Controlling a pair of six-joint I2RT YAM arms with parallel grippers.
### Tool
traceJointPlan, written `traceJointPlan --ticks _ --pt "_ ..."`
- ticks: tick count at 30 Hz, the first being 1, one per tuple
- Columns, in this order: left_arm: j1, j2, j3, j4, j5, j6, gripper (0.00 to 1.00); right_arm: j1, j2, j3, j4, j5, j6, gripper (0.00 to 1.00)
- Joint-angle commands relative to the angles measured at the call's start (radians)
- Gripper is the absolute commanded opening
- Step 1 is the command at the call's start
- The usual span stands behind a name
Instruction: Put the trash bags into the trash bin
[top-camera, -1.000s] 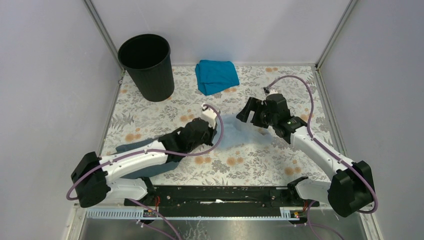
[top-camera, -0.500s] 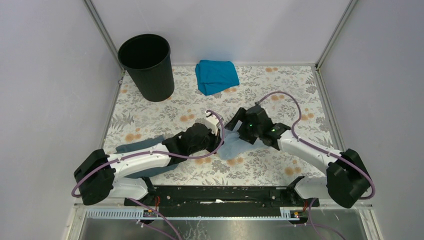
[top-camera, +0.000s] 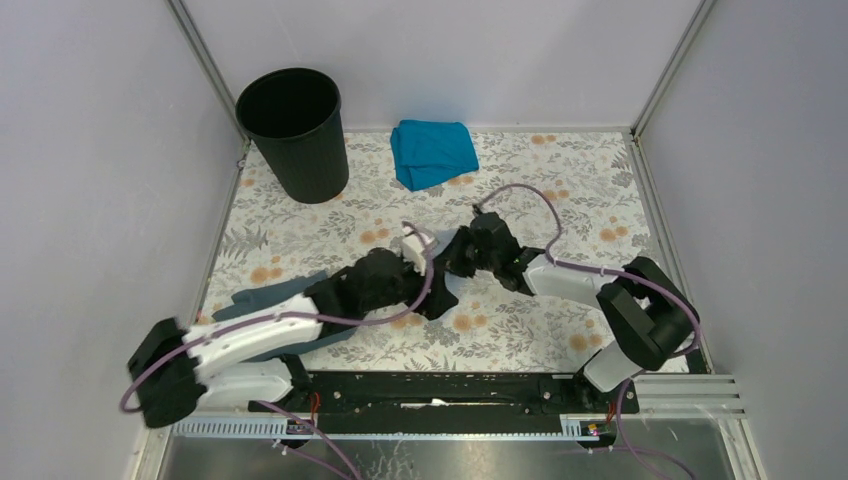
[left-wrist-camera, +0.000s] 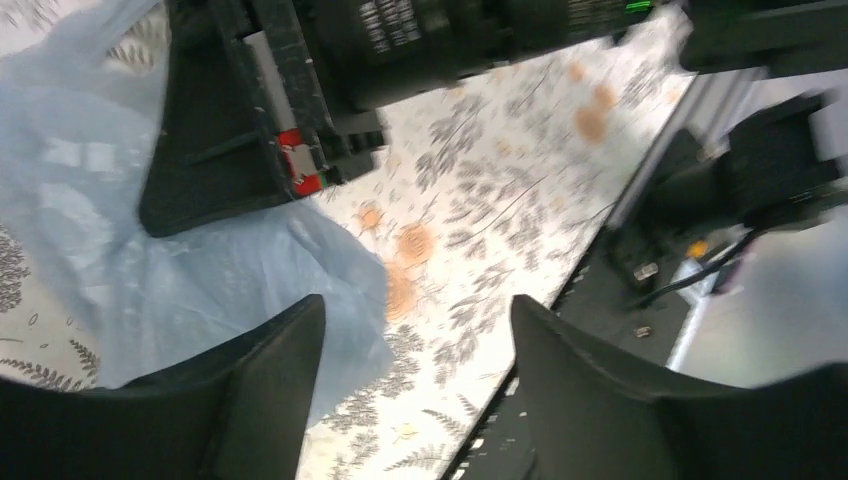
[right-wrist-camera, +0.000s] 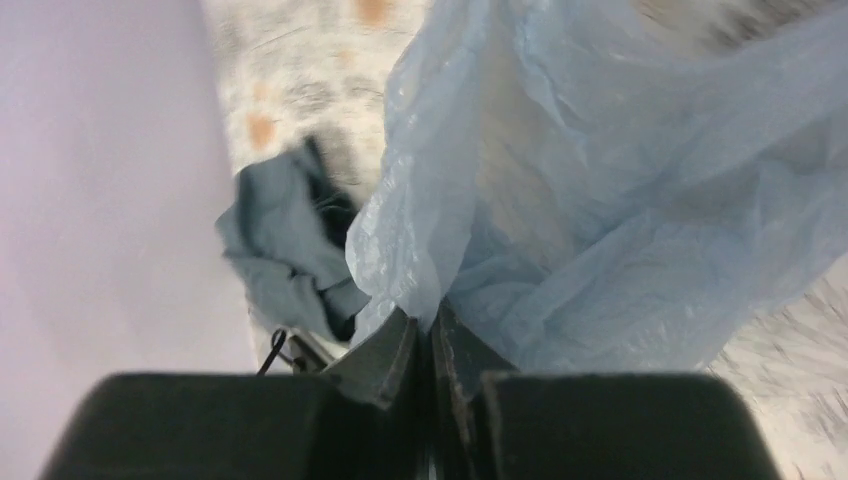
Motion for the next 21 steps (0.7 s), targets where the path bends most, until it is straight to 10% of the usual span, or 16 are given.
traceJointPlan --ticks 1,12,21 --pt "-0.003 -0.254 0.033 -0.042 -0.057 0.010 0.87 -0.060 0.038 0.137 0.301 -0.475 -0.287 0.09" --pt "0.050 -0.348 0.086 -0.215 -0.344 -0.201 0.99 -0.173 -0.002 -0.068 0.578 -0.941 -0.649 0.05" --pt "0.445 -0.302 -0.156 0.073 0.170 -0.478 0.99 -0.200 0.084 -0.096 0.849 -1.070 -0.459 0.07"
